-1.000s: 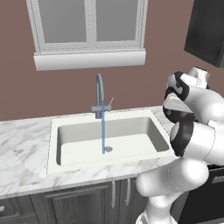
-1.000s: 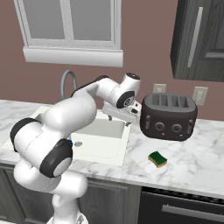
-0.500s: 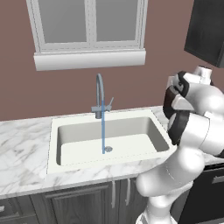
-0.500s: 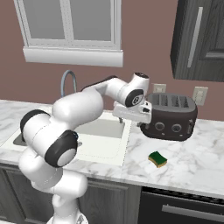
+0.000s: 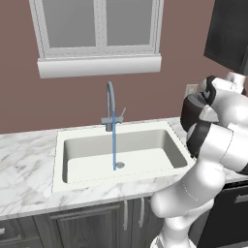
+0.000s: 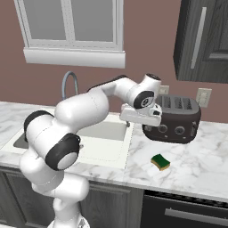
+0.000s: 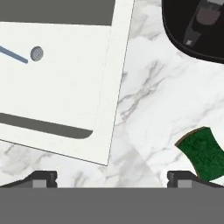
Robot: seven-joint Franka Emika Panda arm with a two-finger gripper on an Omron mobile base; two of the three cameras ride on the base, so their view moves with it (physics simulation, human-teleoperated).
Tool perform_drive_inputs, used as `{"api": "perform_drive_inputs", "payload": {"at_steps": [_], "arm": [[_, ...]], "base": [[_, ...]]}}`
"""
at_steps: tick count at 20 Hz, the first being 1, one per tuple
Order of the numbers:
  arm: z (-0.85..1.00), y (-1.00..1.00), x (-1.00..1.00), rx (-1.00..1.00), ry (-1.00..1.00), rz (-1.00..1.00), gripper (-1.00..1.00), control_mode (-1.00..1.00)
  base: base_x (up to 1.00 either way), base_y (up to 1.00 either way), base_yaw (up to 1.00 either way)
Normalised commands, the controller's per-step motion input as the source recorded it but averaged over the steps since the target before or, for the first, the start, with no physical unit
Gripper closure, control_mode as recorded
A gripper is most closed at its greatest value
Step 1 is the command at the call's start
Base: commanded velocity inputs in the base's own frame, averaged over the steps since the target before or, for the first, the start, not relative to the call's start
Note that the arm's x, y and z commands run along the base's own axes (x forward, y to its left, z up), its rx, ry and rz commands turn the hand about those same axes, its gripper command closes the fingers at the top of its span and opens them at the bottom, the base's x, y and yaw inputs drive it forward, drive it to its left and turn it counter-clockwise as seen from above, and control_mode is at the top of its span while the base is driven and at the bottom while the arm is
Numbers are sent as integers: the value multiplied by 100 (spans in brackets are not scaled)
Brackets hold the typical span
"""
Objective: Soak the sponge with water for a few seconds and then drop it inside the sink.
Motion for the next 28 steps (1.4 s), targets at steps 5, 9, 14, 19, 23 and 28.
{"api": "perform_drive_inputs", "payload": {"at_steps": [5, 9, 14, 19, 23, 28], "arm": [[0, -6, -54, 0, -4, 8, -100, -100], [0, -2, -34, -1, -2, 8, -100, -100], [-11, -1, -2, -5, 0, 7, -100, -100], [-13, -10, 2, -7, 0, 2, -100, -100], [-15, -31, 0, -3, 0, 2, -100, -100], [-12, -42, 0, 0, -3, 0, -100, -100]], "base": [[0, 0, 0], [0, 0, 0], [0, 0, 0], [0, 0, 0], [0, 0, 0], [0, 0, 0]]}}
